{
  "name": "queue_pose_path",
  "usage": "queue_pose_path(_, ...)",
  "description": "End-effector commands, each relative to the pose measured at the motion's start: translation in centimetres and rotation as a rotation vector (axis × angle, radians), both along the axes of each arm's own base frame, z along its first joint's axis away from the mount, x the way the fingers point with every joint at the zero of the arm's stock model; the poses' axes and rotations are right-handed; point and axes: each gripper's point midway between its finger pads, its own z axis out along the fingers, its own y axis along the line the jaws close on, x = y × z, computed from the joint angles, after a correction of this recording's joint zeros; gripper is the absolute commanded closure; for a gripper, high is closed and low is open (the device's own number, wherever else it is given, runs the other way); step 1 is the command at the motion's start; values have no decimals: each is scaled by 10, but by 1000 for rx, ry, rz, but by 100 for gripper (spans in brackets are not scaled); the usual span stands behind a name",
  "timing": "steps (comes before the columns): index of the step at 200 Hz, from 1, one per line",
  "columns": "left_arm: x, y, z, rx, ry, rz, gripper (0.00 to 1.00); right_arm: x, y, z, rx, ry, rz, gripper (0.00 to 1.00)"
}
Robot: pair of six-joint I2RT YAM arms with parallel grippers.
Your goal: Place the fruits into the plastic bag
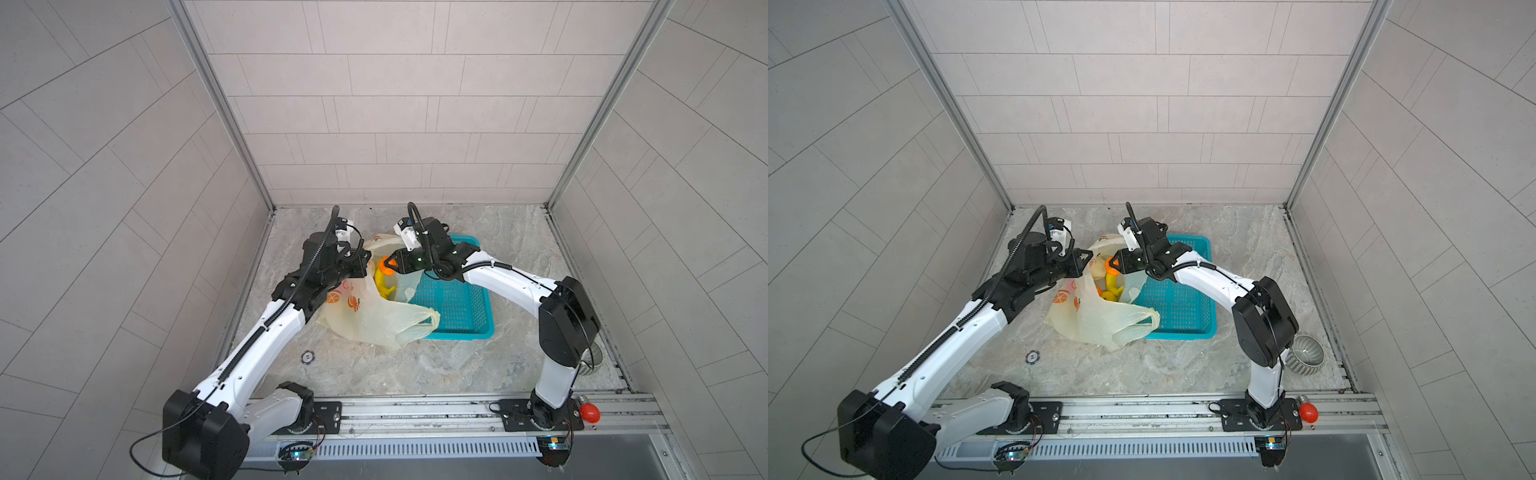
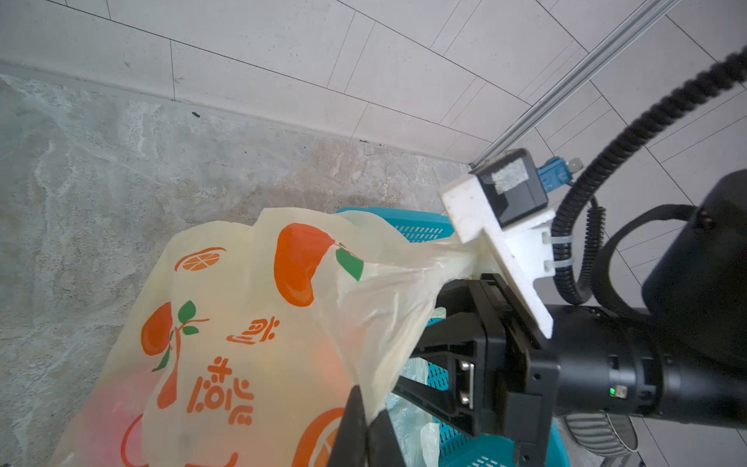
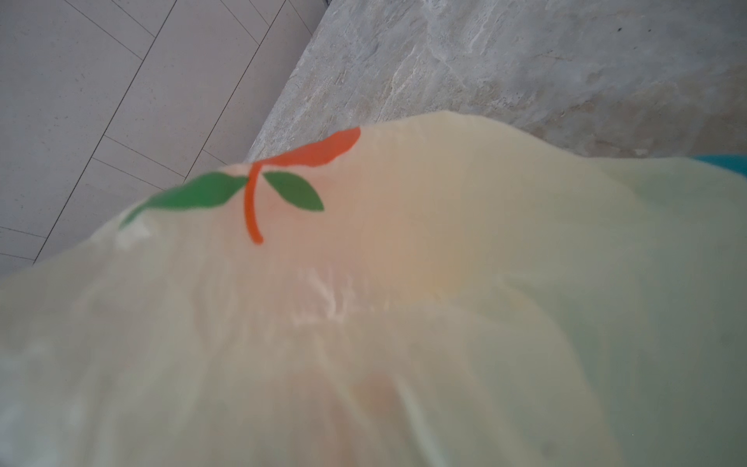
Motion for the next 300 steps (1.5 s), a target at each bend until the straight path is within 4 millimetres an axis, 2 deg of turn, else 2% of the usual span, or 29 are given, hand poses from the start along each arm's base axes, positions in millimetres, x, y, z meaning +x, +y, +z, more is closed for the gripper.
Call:
queue_pose_path(1,-2,0,6,3,-20,-3,100,5,5,17,21,-29,6,53)
queue_pose_path(20,-1,0,4,5,-17,-1,100,1,5,28,29,-46,25,39)
queue_pose_path(35,1,1,5,7,-20,4,100,-4,1,38,29,-67,40,34)
queue_pose_path(81,5,3,7,13,-23,25,100,-30,-13,81,65,-149,93,32)
queue_pose_path(103,6,7,5,22,-17,50,100,-53,-19,100,99,-169,151,32)
queue_pose_path(123,7,13,1,39,-6,79,100,-79,-28,108,108,-165,215,32)
queue_pose_path(145,9,20,-5,63,13,121,100,-104,-45,96,50,-143,249,32)
queue_pose_path(177,10,20,-7,63,17,124,100,-127,-79,55,-92,-101,240,31)
queue_pose_path(207,11,20,-7,66,19,123,100,-154,-97,22,-204,-56,302,29)
queue_pose_path(222,12,20,-7,68,19,125,100,-161,-104,8,-254,-44,311,29)
queue_pose_path(257,12,19,-7,65,18,120,100,-158,-104,-14,-263,-32,299,29)
queue_pose_path(300,12,18,-4,61,14,119,100,-136,-88,-30,-211,-48,244,31)
